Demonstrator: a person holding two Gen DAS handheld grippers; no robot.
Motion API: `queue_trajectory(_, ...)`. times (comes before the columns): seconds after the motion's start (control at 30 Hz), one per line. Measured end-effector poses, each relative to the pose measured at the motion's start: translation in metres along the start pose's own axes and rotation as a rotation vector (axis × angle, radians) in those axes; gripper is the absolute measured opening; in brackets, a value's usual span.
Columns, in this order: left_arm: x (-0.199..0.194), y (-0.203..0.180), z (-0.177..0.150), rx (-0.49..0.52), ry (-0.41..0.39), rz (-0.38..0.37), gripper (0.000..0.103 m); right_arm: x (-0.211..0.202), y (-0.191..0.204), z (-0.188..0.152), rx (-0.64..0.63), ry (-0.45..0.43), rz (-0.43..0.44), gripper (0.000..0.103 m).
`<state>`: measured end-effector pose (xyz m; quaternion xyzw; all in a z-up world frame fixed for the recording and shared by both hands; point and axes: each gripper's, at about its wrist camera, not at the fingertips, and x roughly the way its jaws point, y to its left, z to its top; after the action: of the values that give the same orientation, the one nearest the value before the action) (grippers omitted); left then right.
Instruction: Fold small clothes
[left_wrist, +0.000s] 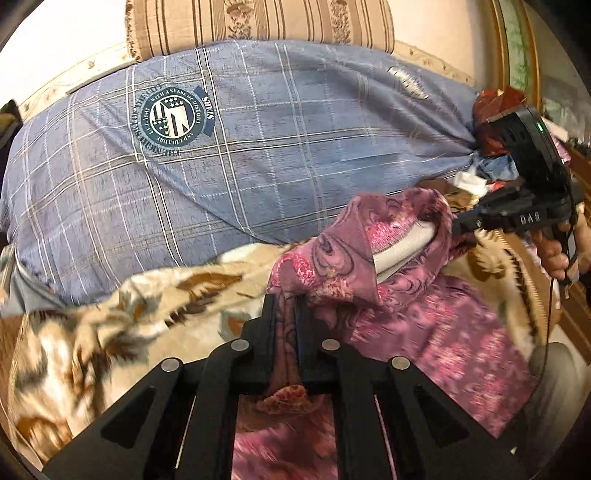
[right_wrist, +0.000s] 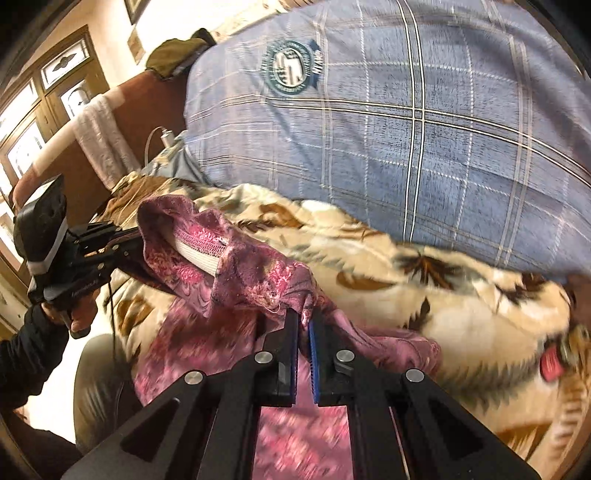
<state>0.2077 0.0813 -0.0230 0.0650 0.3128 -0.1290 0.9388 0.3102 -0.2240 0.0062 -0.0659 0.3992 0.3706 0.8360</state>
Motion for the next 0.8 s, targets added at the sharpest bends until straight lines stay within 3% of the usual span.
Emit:
queue_trajectory(0.17, -0.043, -0.023, -0.031, 0.000, -0.003, -0.043, 0.006, -0.028, 0.038, -0.057, -0.030, -0.013, -0.015, 0.004)
queue_trajectory(0.3, -0.061, -0.046, -0.068, 0.022, 0.040, -0.063, 0.006, -0.039, 0.064, -0.107, -0.043, 0.000, -0.021, 0.004)
queue_trajectory(0.5, -0.057, -0.079, -0.133, 0.055, 0.136, -0.072, 0.006, -0.022, 0.079, -0.178, 0.005, 0.092, -0.010, 0.004)
queue_trajectory(0.63, -0.058, -0.078, -0.152, -0.031, 0.157, -0.090, 0.006, -0.020, 0.089, -0.201, 0.068, 0.085, -0.008, 0.004)
queue_trajectory(0.73, -0.069, -0.071, -0.161, -0.149, 0.145, -0.147, 0.006, -0.026, 0.105, -0.213, 0.068, 0.059, -0.067, 0.004)
queue_trajectory(0.8, -0.068, -0.079, -0.171, -0.155, 0.177, -0.169, 0.006, -0.022, 0.103, -0.222, 0.097, 0.060, -0.083, 0.004)
